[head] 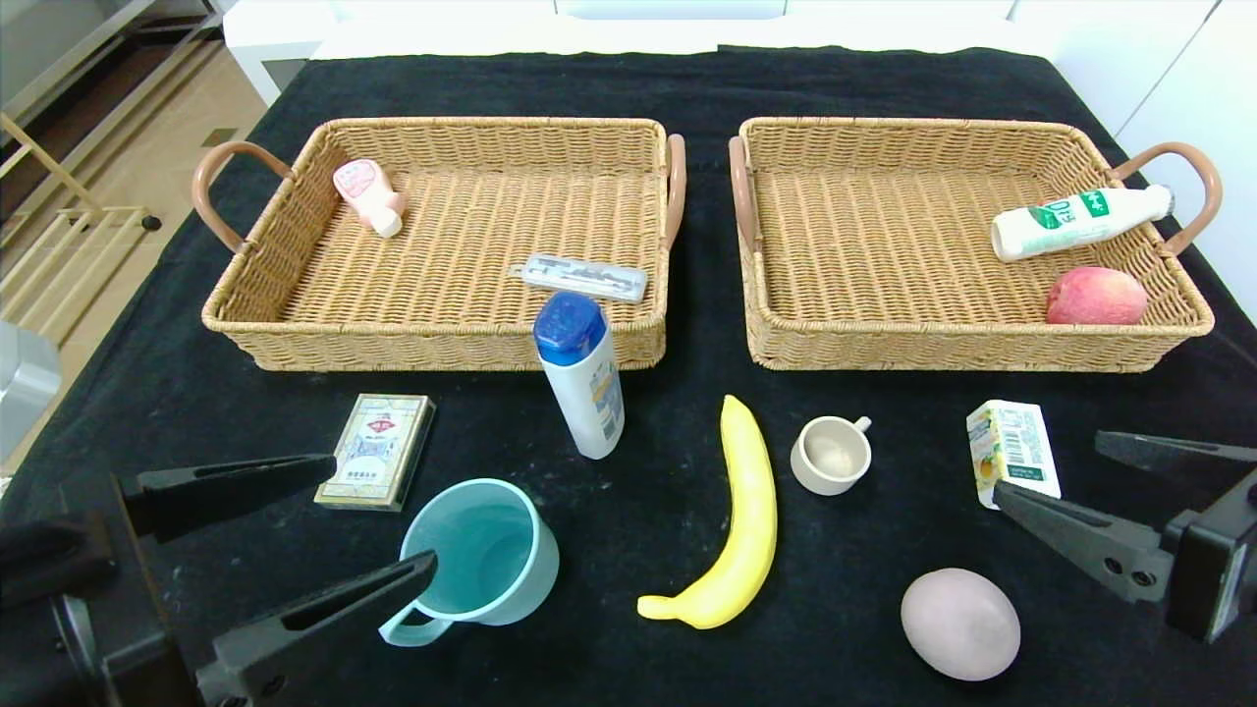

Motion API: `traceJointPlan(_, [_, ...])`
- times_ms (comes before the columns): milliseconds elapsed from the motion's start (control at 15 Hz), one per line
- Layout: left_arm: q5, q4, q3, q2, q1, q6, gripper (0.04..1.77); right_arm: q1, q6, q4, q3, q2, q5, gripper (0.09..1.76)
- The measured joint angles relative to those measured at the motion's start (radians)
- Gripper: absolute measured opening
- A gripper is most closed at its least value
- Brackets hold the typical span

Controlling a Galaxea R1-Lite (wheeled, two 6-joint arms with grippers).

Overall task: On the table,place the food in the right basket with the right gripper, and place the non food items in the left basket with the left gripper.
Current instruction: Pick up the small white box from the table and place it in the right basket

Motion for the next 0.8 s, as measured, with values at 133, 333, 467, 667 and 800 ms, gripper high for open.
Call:
traceJointPlan(133, [-0.001,0.005,-0.010,-0.005,0.015,0.007,1.72,-0.001,0.001,0.011,-0.028,0.018,-0.040,1.71])
traceJointPlan(333, [-0.002,0.014,-0.022,-0.007,0.019,0.022,1.72,-0.002,0.003,0.051,-0.089,0.074,-0.121,1.71])
traceJointPlan(467, [-0.001,0.015,-0.023,-0.009,0.020,0.026,1.72,-0.007,0.016,0.141,-0.163,0.123,-0.183,1.71])
traceJointPlan(667, [-0.002,0.015,-0.018,-0.011,0.020,0.028,1.72,-0.036,0.087,0.266,-0.292,0.206,-0.242,1.71])
traceJointPlan(800, [-0.001,0.016,-0.015,-0.016,0.020,0.029,1.72,-0.074,0.179,0.387,-0.388,0.261,-0.257,1.71])
